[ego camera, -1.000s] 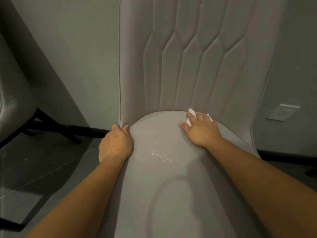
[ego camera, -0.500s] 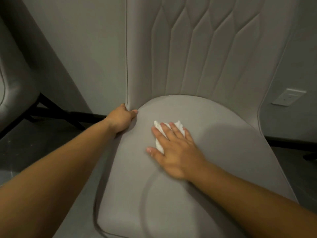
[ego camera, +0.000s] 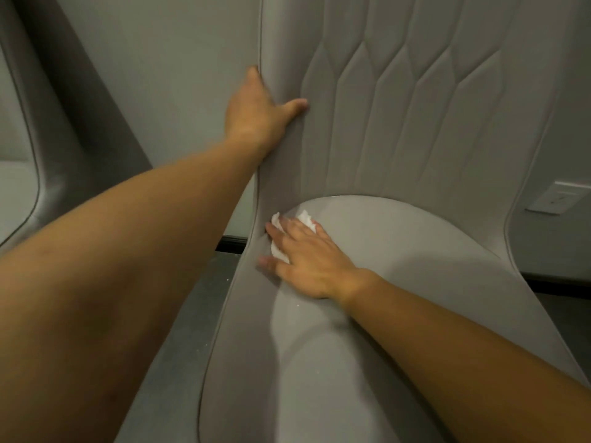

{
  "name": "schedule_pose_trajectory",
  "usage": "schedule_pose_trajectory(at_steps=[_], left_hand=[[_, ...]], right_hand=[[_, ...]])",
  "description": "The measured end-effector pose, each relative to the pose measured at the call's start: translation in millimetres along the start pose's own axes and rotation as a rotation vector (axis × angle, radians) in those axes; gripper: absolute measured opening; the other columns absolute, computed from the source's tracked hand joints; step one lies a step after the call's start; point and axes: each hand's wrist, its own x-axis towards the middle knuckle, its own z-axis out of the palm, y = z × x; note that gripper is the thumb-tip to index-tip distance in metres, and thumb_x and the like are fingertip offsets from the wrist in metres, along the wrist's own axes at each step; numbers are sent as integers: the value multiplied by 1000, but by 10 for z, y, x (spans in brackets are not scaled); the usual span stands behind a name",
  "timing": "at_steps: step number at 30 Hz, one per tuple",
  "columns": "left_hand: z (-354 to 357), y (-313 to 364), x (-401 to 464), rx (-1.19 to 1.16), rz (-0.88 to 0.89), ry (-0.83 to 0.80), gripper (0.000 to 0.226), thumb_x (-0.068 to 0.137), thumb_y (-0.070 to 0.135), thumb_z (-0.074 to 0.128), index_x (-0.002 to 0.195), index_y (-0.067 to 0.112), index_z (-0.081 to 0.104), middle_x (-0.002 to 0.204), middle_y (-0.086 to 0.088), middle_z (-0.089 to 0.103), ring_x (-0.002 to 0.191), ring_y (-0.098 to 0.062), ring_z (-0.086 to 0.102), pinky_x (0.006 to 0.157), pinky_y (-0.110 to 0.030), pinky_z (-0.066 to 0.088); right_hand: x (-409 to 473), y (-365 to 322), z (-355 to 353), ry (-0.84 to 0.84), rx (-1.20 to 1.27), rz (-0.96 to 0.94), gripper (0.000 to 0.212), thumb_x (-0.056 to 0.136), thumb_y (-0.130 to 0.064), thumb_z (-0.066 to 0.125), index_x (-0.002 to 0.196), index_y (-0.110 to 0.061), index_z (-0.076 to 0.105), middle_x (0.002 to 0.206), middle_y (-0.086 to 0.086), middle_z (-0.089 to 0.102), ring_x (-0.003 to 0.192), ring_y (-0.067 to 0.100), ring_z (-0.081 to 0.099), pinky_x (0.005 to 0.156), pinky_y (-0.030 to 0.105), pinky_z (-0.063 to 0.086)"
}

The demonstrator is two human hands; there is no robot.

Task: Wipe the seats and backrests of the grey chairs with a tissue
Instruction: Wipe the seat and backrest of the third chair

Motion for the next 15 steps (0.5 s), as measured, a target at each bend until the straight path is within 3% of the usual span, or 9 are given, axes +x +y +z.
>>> schedule_pose_trajectory(at_steps=[4, 9, 15], left_hand=[[179, -30, -59, 17, 18, 126, 77, 66, 68, 70, 115, 15, 46, 107, -11, 65, 96, -35, 59, 73, -35, 44], [181, -51, -45, 67, 49, 159, 72, 69, 68, 65, 110, 13, 45, 102, -13, 65, 93, -37, 59, 73, -41, 47], [187, -54, -60, 55, 53, 185, 68, 72, 66, 63, 110, 12, 47, 102, -12, 65, 92, -36, 58, 68, -37, 40]], right_hand=[[-179, -98, -86, -76, 21, -201, 75, 93, -73, 23, 157, -37, 9, 166, -11, -1, 142, -5, -14, 101, 16, -29], [-433, -317, -6, -156, -49, -325, 79, 89, -79, 20, 157, -40, 9, 166, -13, -1, 151, 10, -7, 119, 38, -13], [-493, -354, 24, -112, -64, -301, 78, 87, -79, 12, 155, -42, 13, 166, -13, 4, 152, 13, -3, 120, 43, -8]])
